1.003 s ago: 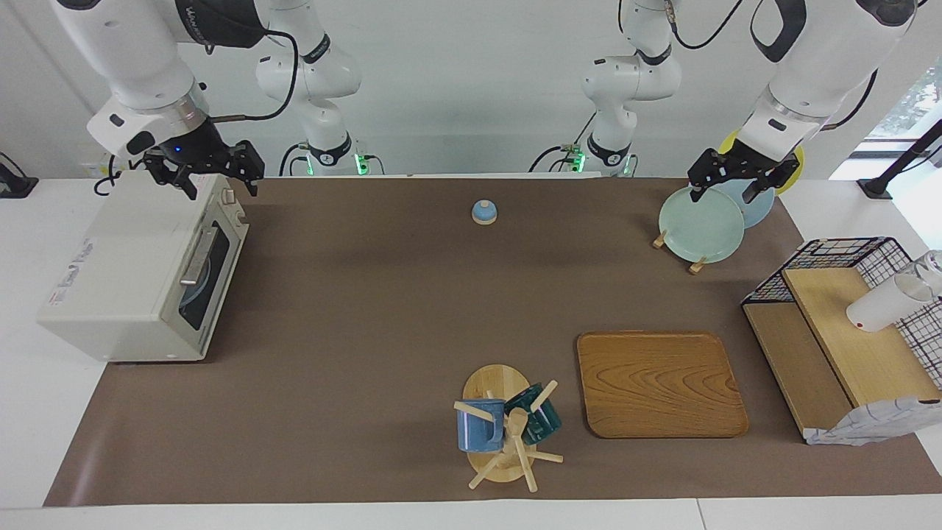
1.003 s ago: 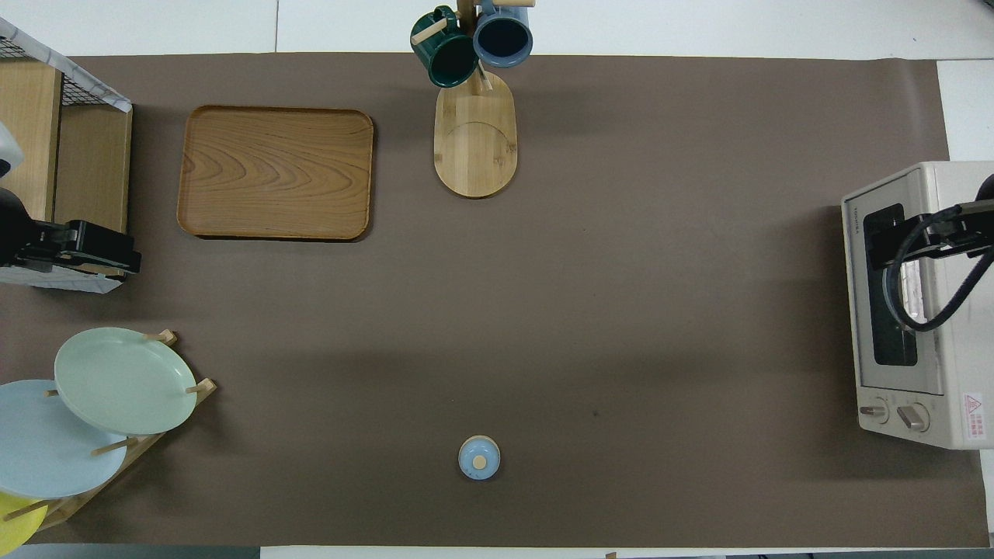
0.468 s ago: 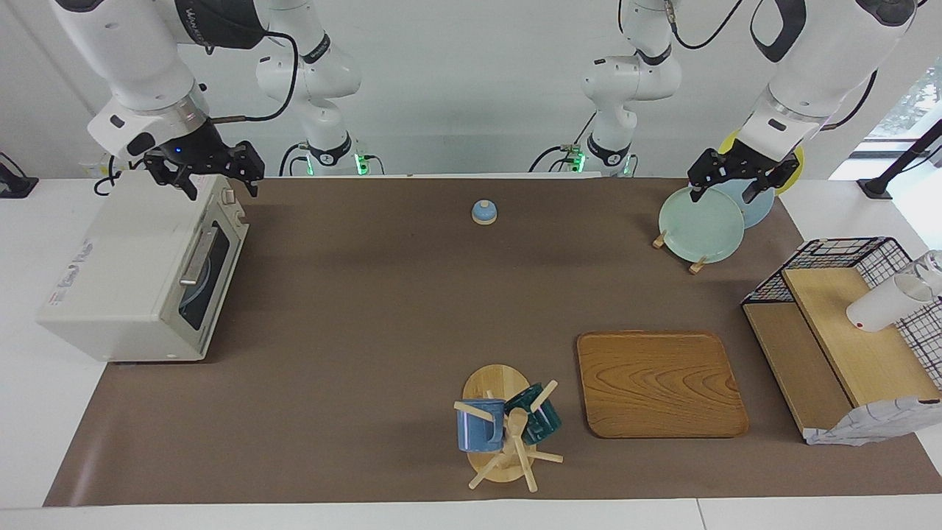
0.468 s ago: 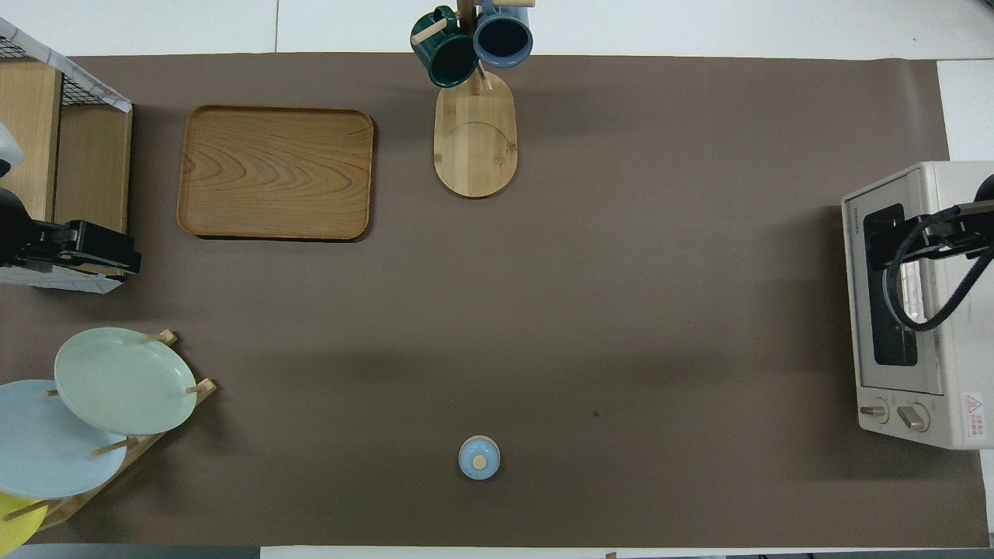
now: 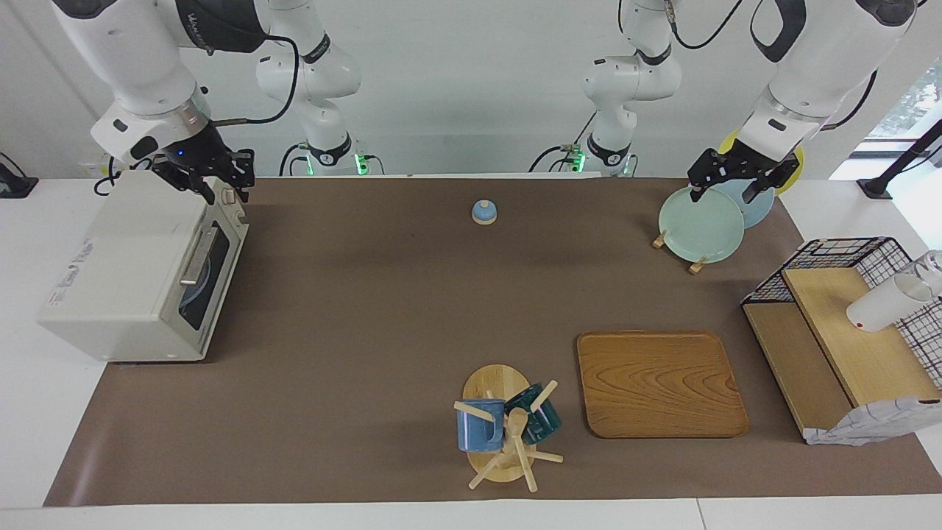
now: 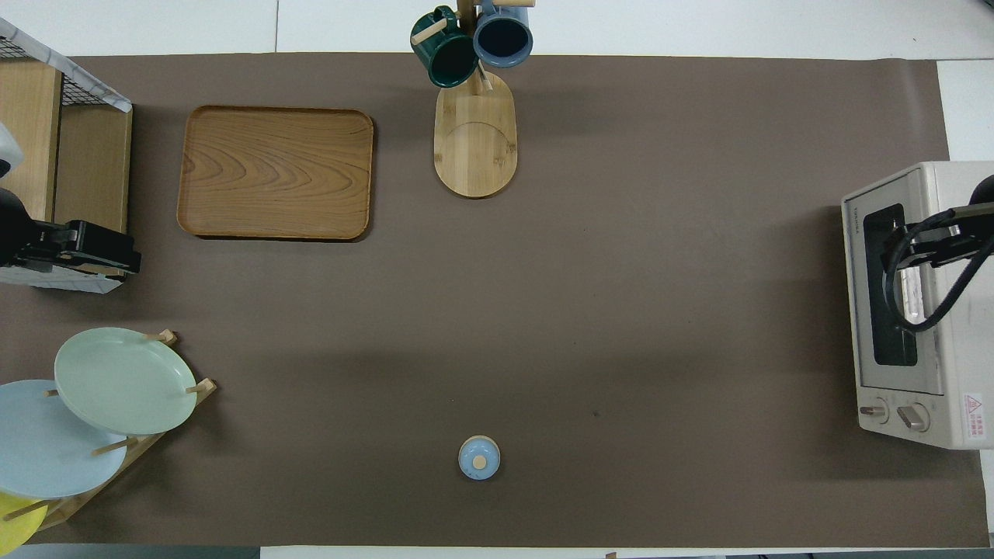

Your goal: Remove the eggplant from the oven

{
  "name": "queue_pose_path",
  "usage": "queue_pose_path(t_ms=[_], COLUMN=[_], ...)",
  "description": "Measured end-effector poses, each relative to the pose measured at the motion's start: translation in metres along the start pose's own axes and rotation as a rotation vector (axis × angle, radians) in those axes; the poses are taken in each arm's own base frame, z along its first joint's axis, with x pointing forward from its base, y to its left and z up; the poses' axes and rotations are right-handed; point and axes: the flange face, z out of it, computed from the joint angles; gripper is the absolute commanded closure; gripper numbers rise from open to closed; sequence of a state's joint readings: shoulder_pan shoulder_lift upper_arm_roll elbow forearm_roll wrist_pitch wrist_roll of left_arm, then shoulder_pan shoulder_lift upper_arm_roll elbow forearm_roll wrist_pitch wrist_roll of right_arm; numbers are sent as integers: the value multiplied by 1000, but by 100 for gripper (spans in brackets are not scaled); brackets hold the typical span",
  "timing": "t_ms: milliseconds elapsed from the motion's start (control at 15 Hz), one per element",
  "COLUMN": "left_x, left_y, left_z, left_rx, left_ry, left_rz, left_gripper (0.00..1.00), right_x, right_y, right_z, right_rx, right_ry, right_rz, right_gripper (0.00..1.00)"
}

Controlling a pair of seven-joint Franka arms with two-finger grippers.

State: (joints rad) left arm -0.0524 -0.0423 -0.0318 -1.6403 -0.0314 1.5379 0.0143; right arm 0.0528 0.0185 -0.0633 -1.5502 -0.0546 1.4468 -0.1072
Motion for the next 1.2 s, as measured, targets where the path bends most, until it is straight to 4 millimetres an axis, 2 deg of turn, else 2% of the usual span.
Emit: queue_pose_path(t_ms=[201,334,602,1203], left_x=[0,0,0,0], left_y=[0,0,0,0], left_z=[0,0,0,0], left_rx=[0,0,0,0], left_ry=[0,0,0,0], left_rz=[0,0,0,0], left_gripper=[0,0,0,0], right_x=[-3,-6,-8,-4], right_y=[18,23,20,23], right_z=[10,17,24,59], right_rx=[5,7,7,5], right_ry=[-4,-2,6,-3], right_rz=[32,40,34,37], right_gripper=[100,100,100,100])
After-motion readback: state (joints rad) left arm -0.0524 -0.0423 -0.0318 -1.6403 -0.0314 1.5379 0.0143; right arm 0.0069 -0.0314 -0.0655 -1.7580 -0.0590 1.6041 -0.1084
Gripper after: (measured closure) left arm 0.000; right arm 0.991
